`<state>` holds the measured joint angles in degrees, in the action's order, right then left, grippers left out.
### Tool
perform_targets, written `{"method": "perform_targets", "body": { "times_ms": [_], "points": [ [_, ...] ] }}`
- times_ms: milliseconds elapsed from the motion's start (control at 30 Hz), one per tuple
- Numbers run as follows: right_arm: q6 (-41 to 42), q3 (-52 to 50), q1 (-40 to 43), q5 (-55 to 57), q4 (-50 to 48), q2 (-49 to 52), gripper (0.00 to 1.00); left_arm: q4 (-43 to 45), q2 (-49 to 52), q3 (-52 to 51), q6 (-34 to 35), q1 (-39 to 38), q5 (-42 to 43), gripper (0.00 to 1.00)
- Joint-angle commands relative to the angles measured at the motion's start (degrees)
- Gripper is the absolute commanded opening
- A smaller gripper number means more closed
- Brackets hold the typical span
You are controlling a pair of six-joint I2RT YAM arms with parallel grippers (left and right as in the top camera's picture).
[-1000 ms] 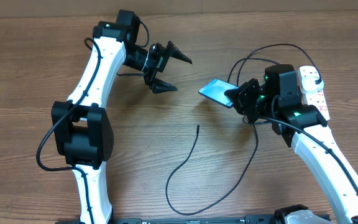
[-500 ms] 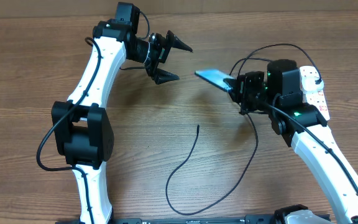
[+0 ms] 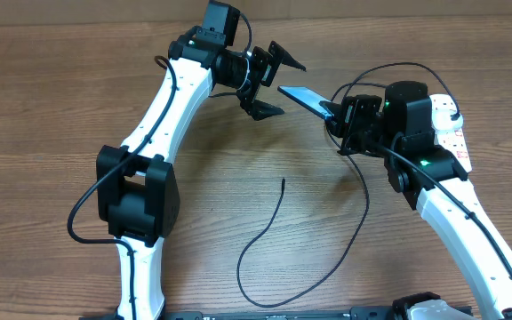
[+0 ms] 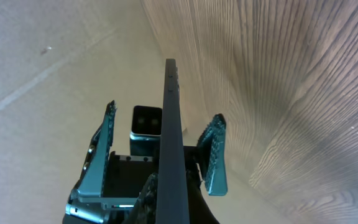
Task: Plug charger to phone and switch on socket
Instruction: 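Move the left gripper back to the phone and close it on its end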
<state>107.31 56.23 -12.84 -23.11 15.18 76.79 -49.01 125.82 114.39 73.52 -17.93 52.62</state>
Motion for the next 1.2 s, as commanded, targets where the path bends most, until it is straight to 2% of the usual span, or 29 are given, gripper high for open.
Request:
{"method": "perform_targets", "body": {
  "times_ms": [0,567,1167],
  "points": [
    [4.17,1.11,0.07,-0.09,-1.49,-0.26,0.04,0.24,-0.04,1.33,2.82,0.26,-2.01,1.0],
    [5.62,1.11,-2.25,0.55,-4.15,-0.26,0.04,1.07,-0.04,1.33,4.33,-3.28,-6.56,0.99],
    [5.38,1.11,-2.27,0.59,-3.96,-0.26,0.04,1.07,-0.04,1.33,4.94,-3.91,-6.51,0.99]
  ]
}}
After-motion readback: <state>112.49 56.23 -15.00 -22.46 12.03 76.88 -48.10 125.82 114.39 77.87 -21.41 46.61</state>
